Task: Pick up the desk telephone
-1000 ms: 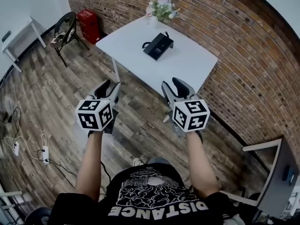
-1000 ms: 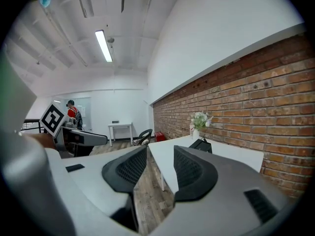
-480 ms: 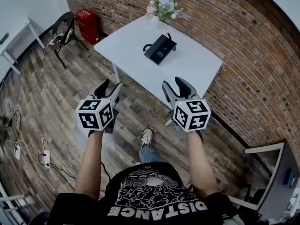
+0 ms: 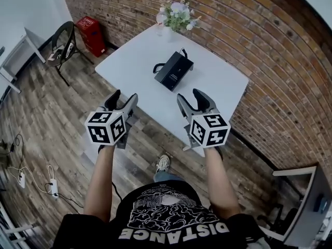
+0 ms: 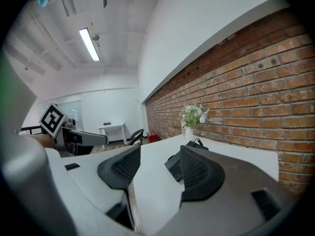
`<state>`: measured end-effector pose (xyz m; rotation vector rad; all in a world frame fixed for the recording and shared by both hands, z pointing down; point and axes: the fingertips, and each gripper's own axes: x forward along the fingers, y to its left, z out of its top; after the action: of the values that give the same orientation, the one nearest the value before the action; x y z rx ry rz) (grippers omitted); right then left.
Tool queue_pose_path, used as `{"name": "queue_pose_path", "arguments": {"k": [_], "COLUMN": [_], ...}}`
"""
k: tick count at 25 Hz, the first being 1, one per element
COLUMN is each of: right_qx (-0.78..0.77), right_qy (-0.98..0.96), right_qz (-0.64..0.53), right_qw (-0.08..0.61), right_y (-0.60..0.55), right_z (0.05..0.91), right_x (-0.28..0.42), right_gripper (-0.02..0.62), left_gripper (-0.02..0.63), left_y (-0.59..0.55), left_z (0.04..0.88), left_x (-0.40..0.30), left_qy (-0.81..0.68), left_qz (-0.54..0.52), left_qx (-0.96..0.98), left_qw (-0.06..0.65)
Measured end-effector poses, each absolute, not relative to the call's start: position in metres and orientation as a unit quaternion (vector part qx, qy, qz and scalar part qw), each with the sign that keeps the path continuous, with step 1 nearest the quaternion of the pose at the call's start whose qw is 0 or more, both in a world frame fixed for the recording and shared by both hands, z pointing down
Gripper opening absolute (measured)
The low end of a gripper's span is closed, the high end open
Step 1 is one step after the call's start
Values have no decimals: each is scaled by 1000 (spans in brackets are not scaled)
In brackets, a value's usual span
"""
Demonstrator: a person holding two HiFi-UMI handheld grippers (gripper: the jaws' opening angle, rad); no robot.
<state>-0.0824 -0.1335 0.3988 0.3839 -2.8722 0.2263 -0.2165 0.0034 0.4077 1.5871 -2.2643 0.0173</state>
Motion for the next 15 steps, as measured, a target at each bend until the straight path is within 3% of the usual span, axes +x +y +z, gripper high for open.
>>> {"name": "queue_pose_path", "arguments": {"k": [15], "right_qx": [141], "right_qy": [-977], "right_qz": [94], "right_qw": [127], "right_y": [-238], "right_z": [412], "right_x": [-139], "right_gripper": [252], "left_gripper": [265], "left_y": [-115], "left_z": [413], "left_x": [-274], "left_qy": [-791], "left_qz": [21], "left_qx": [579], "left_qw": [196]}}
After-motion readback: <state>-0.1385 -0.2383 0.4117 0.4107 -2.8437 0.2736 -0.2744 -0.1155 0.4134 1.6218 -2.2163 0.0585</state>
